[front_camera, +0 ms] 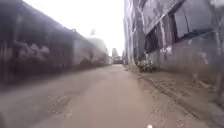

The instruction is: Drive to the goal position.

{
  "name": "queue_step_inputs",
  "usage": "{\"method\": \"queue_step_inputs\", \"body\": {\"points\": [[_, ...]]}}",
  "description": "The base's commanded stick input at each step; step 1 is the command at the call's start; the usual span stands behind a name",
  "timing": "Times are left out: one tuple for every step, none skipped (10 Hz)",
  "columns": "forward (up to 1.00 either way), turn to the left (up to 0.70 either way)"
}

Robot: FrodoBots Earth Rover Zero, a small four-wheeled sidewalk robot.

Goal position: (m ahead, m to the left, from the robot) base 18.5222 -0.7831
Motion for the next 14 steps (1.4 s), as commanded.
{"method": "queue_step_inputs", "body": {"points": [[1.0, 0.0], [1.0, 0.0], [1.0, 0.0], [1.0, 0.0], [1.0, 0.0], [1.0, 0.0], [1.0, 0.0], [1.0, 0.0], [1.0, 0.0], [1.0, 0.0], [1.0, 0.0], [1.0, 0.0], [1.0, 0.0], [1.0, 0.0]]}}
